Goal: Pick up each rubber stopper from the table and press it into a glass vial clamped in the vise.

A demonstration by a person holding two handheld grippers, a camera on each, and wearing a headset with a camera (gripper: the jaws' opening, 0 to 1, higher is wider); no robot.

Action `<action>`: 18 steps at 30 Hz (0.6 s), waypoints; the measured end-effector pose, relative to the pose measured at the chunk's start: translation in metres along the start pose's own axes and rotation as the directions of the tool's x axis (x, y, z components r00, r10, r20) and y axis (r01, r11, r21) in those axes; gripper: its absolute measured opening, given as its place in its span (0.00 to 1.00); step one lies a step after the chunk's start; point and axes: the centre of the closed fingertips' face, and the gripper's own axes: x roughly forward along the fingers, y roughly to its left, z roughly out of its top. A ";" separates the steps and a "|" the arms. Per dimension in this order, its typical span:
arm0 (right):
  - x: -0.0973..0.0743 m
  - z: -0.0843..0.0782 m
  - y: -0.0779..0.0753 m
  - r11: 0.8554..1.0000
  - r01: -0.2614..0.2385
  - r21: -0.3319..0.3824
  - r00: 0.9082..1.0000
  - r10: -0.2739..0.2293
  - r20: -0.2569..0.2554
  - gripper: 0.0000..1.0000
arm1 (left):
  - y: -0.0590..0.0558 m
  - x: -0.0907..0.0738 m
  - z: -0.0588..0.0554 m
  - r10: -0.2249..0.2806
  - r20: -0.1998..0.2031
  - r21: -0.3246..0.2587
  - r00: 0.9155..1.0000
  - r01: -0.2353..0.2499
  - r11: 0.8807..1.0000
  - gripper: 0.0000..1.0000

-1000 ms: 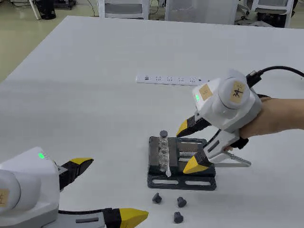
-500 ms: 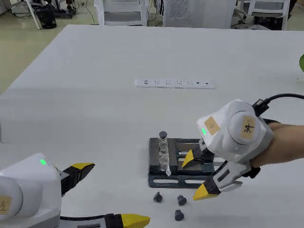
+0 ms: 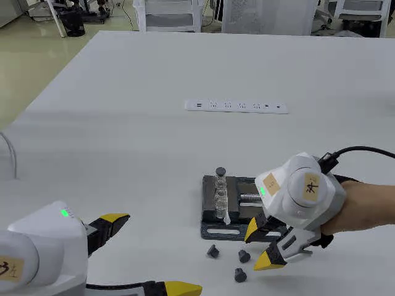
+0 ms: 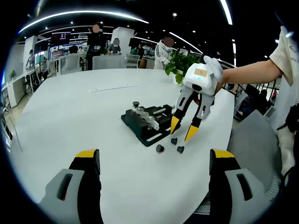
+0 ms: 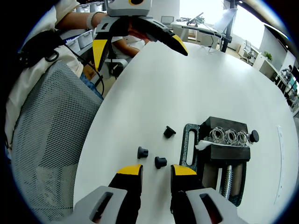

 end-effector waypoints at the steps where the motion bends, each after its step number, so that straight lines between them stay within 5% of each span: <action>1: 0.001 0.000 -0.002 1.000 0.001 -0.002 1.000 -0.001 -0.002 0.19 | -0.001 0.000 0.000 0.001 0.000 -0.002 1.000 -0.001 1.000 0.97; 18: 0.010 0.003 -0.005 1.000 -0.022 0.006 1.000 0.022 -0.003 0.09 | -0.002 0.001 -0.002 -0.002 -0.009 -0.012 1.000 0.002 1.000 0.97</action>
